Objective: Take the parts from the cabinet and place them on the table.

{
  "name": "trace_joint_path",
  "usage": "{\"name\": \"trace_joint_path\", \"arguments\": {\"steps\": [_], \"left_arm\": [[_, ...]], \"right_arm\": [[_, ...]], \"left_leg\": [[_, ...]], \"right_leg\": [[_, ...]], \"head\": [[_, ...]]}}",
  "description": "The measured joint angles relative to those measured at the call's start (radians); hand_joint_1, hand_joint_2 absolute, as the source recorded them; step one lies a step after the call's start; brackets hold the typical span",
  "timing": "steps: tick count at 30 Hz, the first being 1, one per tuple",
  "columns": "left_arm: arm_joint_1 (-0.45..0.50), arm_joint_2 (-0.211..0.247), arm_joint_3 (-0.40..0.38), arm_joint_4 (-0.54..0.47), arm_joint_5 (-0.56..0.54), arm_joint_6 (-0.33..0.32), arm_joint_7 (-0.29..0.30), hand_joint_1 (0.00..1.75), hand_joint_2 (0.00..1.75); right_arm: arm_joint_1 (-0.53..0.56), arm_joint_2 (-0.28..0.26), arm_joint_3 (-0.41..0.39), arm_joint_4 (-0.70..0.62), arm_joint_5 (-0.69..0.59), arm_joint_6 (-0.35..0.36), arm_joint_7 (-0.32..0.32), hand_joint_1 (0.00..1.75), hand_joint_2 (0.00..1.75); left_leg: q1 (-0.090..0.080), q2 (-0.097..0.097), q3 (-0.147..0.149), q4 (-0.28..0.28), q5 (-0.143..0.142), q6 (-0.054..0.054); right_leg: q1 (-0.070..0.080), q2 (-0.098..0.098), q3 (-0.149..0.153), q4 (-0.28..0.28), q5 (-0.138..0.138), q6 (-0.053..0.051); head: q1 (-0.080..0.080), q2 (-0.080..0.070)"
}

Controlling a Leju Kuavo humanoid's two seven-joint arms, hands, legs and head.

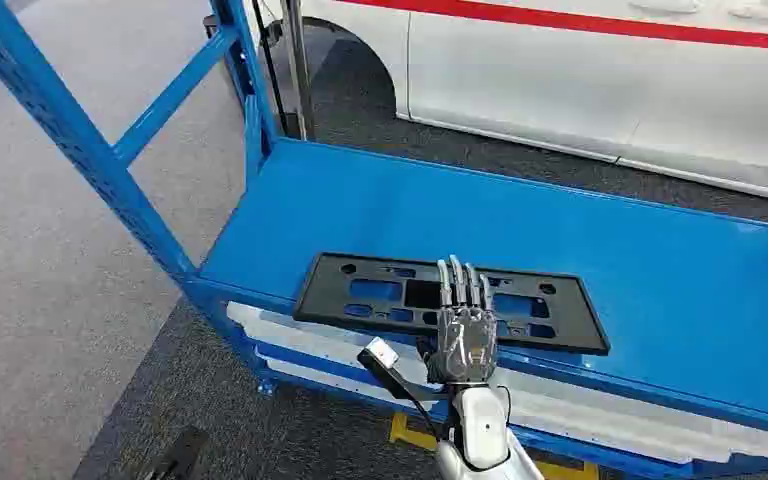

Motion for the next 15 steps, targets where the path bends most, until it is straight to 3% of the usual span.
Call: {"name": "trace_joint_path", "arguments": {"steps": [1,2,3,5,7,8,9,11,12,13,15], "left_arm": [[0.002,0.000,0.000,0.000,0.000,0.000,0.001,0.00,0.00],[0.002,0.000,0.000,0.000,-0.002,0.000,0.003,0.00,0.00],[0.000,0.000,0.000,0.000,-0.003,0.001,0.004,0.00,0.00],[-0.002,0.000,0.000,0.000,-0.003,0.001,0.008,0.00,0.00],[-0.001,0.001,0.000,0.000,-0.003,0.005,0.011,0.00,0.00],[0.000,0.001,0.000,0.000,-0.004,0.008,0.011,0.00,0.00],[0.000,0.001,0.000,0.000,-0.009,0.011,0.012,0.00,0.00],[0.000,0.001,0.000,0.000,-0.011,0.014,0.013,0.00,0.00],[0.001,0.001,0.000,0.000,-0.012,0.014,0.014,0.00,0.00],[0.000,0.001,0.000,0.000,-0.013,0.014,0.014,0.00,0.00],[0.001,0.002,0.000,0.000,-0.014,0.014,0.016,0.00,0.00]], "right_arm": [[-0.003,0.000,-0.003,0.005,-0.003,0.000,0.000,0.00,1.75],[-0.009,0.000,-0.008,0.009,-0.010,-0.001,0.000,0.00,1.75],[-0.016,0.000,-0.013,0.013,-0.015,-0.001,0.000,0.00,1.75],[-0.030,0.000,-0.026,0.023,-0.024,0.000,0.000,0.00,1.75],[-0.031,-0.001,-0.038,0.034,-0.037,0.000,-0.003,0.00,1.75],[-0.031,-0.001,-0.045,0.039,-0.042,0.000,-0.003,0.00,1.75],[-0.032,-0.001,-0.051,0.042,-0.047,0.000,-0.003,0.00,1.75],[-0.041,-0.001,-0.064,0.047,-0.053,0.000,-0.005,0.00,1.75],[-0.046,-0.001,-0.072,0.050,-0.053,0.000,-0.006,0.00,1.75],[-0.051,-0.001,-0.077,0.055,-0.054,0.000,-0.006,0.00,1.75],[-0.058,-0.001,-0.086,0.059,-0.055,0.000,-0.007,0.00,1.75]], "left_leg": [[0.001,-0.001,0.000,-0.002,-0.001,0.004],[0.011,0.000,0.006,-0.013,0.003,0.012],[0.011,-0.001,0.010,-0.017,0.002,0.017],[0.011,0.001,0.011,-0.017,-0.001,0.028],[0.010,0.001,0.013,-0.016,-0.005,0.031],[0.010,0.000,0.016,-0.016,-0.008,0.032],[0.010,-0.002,0.021,-0.015,-0.011,0.031],[0.010,-0.005,0.037,-0.013,-0.022,0.027],[0.010,-0.005,0.042,-0.013,-0.028,0.021],[0.003,-0.006,0.042,-0.009,-0.030,0.015],[0.004,-0.004,0.038,-0.011,-0.031,0.005]], "right_leg": [[0.000,-0.001,0.002,-0.003,-0.001,0.002],[0.001,-0.001,0.003,0.002,-0.012,0.010],[-0.001,-0.002,-0.006,0.027,-0.025,0.016],[-0.005,-0.002,-0.086,0.172,-0.095,0.022],[-0.009,-0.002,-0.171,0.311,-0.133,0.027],[-0.011,-0.002,-0.190,0.326,-0.117,0.028],[-0.013,-0.002,-0.182,0.292,-0.077,0.028],[-0.015,-0.003,-0.113,0.125,0.036,0.021],[-0.014,-0.002,-0.083,0.042,0.068,0.016],[-0.005,-0.002,-0.075,0.035,0.059,0.015],[-0.004,0.000,-0.072,0.021,0.048,0.011]], "head": [[0.000,0.000],[0.000,0.000],[0.001,0.000],[0.001,0.000],[0.001,0.000],[0.001,0.000],[0.001,0.000],[0.001,0.000],[0.001,0.000],[0.001,0.000],[0.000,0.000]]}}
